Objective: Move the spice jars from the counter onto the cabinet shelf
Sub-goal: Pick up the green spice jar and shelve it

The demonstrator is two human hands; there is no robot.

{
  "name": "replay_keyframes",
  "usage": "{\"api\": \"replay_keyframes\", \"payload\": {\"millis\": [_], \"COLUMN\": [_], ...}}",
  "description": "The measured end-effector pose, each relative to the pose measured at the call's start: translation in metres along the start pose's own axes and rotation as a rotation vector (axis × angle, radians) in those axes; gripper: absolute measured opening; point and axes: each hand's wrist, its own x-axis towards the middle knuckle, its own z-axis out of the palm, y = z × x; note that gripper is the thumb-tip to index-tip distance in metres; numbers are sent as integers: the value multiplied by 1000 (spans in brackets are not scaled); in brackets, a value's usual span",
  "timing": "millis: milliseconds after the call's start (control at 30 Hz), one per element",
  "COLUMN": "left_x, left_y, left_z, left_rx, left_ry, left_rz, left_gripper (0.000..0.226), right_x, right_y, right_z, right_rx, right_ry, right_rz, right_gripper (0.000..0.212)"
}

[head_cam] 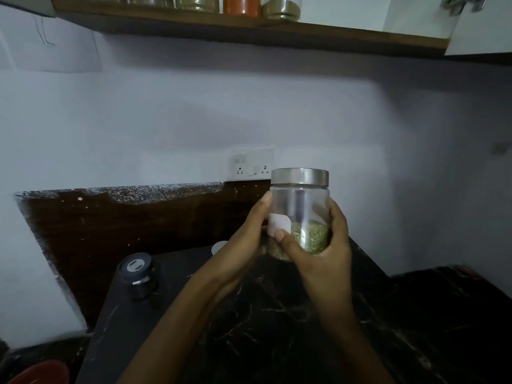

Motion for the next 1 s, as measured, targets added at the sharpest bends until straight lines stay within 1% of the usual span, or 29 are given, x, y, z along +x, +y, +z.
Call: {"api": "replay_keyframes", "payload": {"millis": [33, 100, 167, 200, 267, 300, 367, 433, 500, 567, 667, 800, 933, 1000], "left_x": [0, 2, 0, -1, -1, -2, -3, -3, -4, -5, -8, -10, -10, -11], "left_y": [2, 0, 1, 2, 2, 2, 4, 6, 9, 11, 14, 18, 21, 22], "left_z": [0, -3, 1, 4, 7, 8, 12, 17, 21, 23, 25, 25, 20, 19], "left_rx": [-2, -22, -55, -69, -112, -135, -165, -165, -177, -189, -204, -153, -119, -98], "left_ry": [19, 56, 36, 32, 13, -1, -6, -2, -13, -10, 12, 46, 60, 68], "left_rz": [-10, -17, -27, -35, -49, -52, -52, -42, -32, -22, -9, 27, 55, 65], "left_gripper": [66, 77, 81, 79, 77, 77, 74, 65, 57, 57, 60, 65, 64, 57], "right_x": [0, 1, 2, 3, 4, 5, 5, 5, 4, 3, 3, 3, 1, -1], "right_y": [-1, -4, -5, -5, -5, -3, -2, -1, -2, -3, -1, -1, 0, 0], "right_z": [-2, -5, -8, -9, -10, -11, -12, -13, -12, -11, -12, -18, -27, -30], "right_rx": [34, 139, 246, 290, 352, 379, 441, 496, 537, 567, 531, 411, 333, 314], "right_ry": [1, -18, -47, -63, -84, -94, -111, -152, -177, -161, -148, -217, -287, -302], "right_rz": [8, 39, 86, 108, 133, 141, 162, 183, 194, 202, 199, 187, 182, 185], "right_gripper": [85, 73, 66, 66, 80, 82, 81, 83, 95, 103, 102, 94, 107, 104]}}
